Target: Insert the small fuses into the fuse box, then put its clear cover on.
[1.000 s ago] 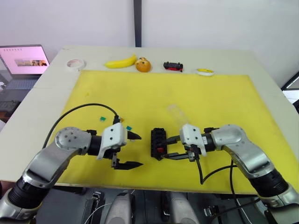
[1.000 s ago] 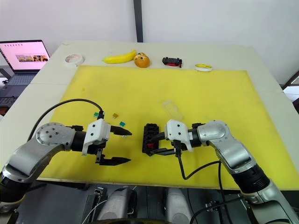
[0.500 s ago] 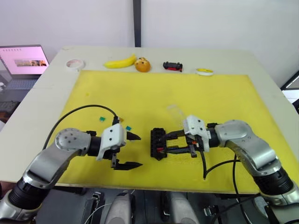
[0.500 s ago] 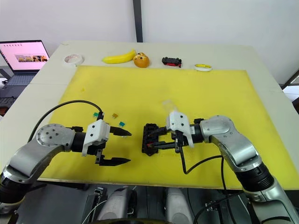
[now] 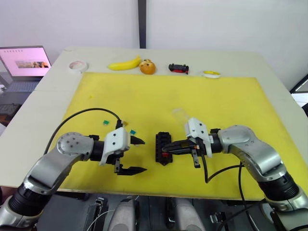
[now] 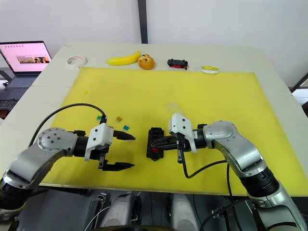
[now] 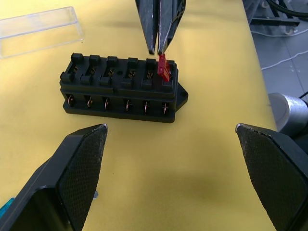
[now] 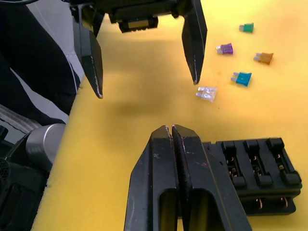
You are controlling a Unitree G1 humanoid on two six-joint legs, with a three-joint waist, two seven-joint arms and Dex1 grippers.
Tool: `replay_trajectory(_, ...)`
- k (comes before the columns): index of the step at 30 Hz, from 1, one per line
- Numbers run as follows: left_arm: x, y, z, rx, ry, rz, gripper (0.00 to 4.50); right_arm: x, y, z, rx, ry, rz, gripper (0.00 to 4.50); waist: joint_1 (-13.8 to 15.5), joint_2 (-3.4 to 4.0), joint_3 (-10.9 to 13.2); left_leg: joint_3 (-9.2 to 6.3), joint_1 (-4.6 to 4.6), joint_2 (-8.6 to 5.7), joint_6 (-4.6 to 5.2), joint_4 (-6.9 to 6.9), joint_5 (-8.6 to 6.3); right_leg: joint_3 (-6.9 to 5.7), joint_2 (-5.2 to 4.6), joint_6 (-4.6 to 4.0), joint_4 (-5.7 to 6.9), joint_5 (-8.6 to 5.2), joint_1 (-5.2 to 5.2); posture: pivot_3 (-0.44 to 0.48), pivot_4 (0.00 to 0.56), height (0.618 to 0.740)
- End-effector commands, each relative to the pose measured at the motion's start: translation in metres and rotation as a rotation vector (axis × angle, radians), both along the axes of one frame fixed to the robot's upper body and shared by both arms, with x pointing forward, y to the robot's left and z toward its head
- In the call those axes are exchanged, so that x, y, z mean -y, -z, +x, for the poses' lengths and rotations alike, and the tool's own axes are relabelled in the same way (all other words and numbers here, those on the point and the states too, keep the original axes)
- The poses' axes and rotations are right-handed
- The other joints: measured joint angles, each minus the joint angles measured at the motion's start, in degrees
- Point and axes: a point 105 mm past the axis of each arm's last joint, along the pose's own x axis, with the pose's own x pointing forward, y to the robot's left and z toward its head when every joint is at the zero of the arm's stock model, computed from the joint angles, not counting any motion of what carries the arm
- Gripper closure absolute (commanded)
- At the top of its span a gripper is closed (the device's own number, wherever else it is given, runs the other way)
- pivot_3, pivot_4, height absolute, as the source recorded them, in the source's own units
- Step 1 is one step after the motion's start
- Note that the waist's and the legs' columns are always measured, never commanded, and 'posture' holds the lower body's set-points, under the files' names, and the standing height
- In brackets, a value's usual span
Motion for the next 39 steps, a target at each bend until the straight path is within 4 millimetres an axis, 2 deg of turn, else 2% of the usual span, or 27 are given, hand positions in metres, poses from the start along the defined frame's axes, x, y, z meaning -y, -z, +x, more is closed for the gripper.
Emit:
replay_trajectory(1,0.005,-0.007,-0.002,0.036,0.022,-0.012,0.00,-0.002,0.000,0.001,-0.003,-0.012,-0.011,4.45,0.0,0.00,0.0,0.00,0.00,0.00,0.00,0.00,0.00,0.00,0.00,0.00,0.00,0.00,0.00,0.000,0.150,0.737)
replay_trajectory(12,0.005,-0.006,-0.003,0.034,0.016,-0.015,0.00,0.001,0.013,-0.008,-0.029,-0.039,-0.077,4.45,0.0,0.00,0.0,0.00,0.00,0.00,0.00,0.00,0.00,0.00,0.00,0.00,0.00,0.00,0.00,0.000,0.150,0.737)
replay_trajectory(23,0.007,-0.005,-0.001,0.039,0.011,-0.022,0.00,-0.002,0.005,-0.011,-0.022,-0.052,-0.056,4.45,0.0,0.00,0.0,0.00,0.00,0.00,0.00,0.00,0.00,0.00,0.00,0.00,-0.01,0.00,0.00,0.000,0.150,0.737)
replay_trajectory(28,0.008,-0.007,-0.001,0.040,0.010,-0.024,0.00,-0.004,0.005,-0.004,0.009,-0.032,-0.051,4.45,0.0,0.00,0.0,0.00,0.00,0.00,0.00,0.00,0.00,0.00,0.00,0.00,-0.01,0.00,0.00,0.000,0.150,0.737)
replay_trajectory(33,0.008,-0.007,-0.002,0.039,0.010,-0.027,0.00,-0.006,-0.004,-0.005,-0.006,-0.040,-0.011,4.45,0.0,0.00,0.0,0.00,0.00,0.00,0.00,0.00,0.00,0.00,0.00,0.00,-0.01,0.00,0.00,0.000,0.150,0.737)
replay_trajectory(37,0.007,-0.005,-0.002,0.035,0.008,-0.025,0.00,-0.006,-0.022,-0.007,-0.028,-0.056,0.035,4.45,0.0,0.01,0.0,0.00,0.00,0.01,0.00,0.00,0.00,0.00,0.00,0.00,-0.01,0.00,0.00,0.000,0.150,0.737)
replay_trajectory(39,0.007,-0.005,-0.002,0.035,0.009,-0.026,0.00,-0.006,-0.028,-0.007,-0.035,-0.054,0.052,3.87,0.0,0.01,0.0,0.00,0.00,0.02,0.00,0.00,0.00,0.00,0.00,0.00,-0.01,0.00,0.00,0.000,0.150,0.737)
